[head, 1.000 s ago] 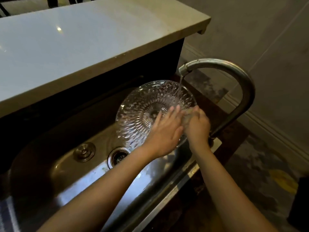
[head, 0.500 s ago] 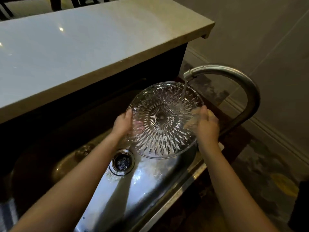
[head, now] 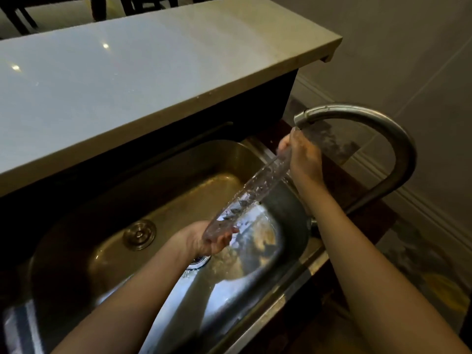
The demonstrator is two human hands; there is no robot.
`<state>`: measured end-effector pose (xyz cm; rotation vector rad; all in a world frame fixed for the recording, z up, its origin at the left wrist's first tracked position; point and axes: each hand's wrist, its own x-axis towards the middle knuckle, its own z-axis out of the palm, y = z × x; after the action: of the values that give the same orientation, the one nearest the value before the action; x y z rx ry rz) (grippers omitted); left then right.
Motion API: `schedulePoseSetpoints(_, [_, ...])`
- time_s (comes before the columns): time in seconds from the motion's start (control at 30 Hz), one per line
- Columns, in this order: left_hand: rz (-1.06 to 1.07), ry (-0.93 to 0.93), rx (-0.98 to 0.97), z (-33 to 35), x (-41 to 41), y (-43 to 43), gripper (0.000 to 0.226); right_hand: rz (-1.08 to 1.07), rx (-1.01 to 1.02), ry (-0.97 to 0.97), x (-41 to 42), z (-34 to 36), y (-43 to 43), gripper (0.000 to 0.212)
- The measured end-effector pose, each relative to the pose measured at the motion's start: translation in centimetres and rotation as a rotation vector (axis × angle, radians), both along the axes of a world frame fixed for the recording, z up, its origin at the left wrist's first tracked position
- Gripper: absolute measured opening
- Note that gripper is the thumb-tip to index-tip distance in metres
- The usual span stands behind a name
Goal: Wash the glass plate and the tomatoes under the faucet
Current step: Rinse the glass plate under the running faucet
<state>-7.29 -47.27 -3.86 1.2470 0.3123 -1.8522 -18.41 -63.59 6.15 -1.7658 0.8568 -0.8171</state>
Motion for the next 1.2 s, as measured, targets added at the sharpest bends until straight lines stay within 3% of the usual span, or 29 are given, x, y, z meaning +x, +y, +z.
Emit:
schedulePoseSetpoints(0.13, [0.2,0.049,-0.068,1.4,1.0,0.4,0.029,-0.197,-0.081,-0.01,1.9,-1.0,-1.5,0.042])
schedulePoseSetpoints(0.2, [0.3,0.03,-0.146,2.2,1.5,0.7,0.04,-0.381,-0.095,0.035,2.8,-1.4,-1.8,0.051])
schedulePoseSetpoints(0.3, [0.44,-0.113,-0.283,2.5,1.7,1.1,0.039,-0.557,-0.038,0.102,3.2,-1.8,-2.1,0.055])
schedulePoseSetpoints(0.4, [0.522,-0.243,-0.518,2.8,1.5,1.7,0.066,-0.617,0.099,0.257,3.0,-1.5,-2.8,0.049])
schedulePoseSetpoints(0.47, [0.481,-0.396,-0.613,3.1,0.9,1.6,0.062,-0.56,0.125,0.408,3.2,-1.7,-3.1,0.049])
schedulePoseSetpoints(0.53, [0.453,-0.496,-0.649,3.4,0.5,0.9,0.048,-0.465,0.022,0.476,3.5,-1.9,-2.8,0.045])
schedulePoseSetpoints(0.73, [0.543,-0.47,-0.574,2.8,0.9,-0.2,0.045,-0.072,-0.465,0.747,4.0,-5.2,1.8,0.062])
schedulePoseSetpoints(0.83, [0.546,-0.435,-0.516,2.2,0.8,-0.2,0.054,0.27,-0.638,0.712,3.3,-6.9,7.1,0.06])
schedulePoseSetpoints(0.97, [0.557,-0.38,-0.484,1.0,0.5,-0.1,0.063,0.365,-0.776,0.724,0.9,-7.7,9.2,0.056])
schedulePoseSetpoints(1.07, [0.589,-0.328,-0.477,0.2,0.4,0.5,0.059,0.205,-0.71,0.809,-1.1,-8.0,6.9,0.054])
schedulePoseSetpoints(1.2, [0.61,-0.278,-0.482,-0.8,0.5,2.1,0.048,-0.021,-0.29,0.829,-1.1,-6.6,1.4,0.06])
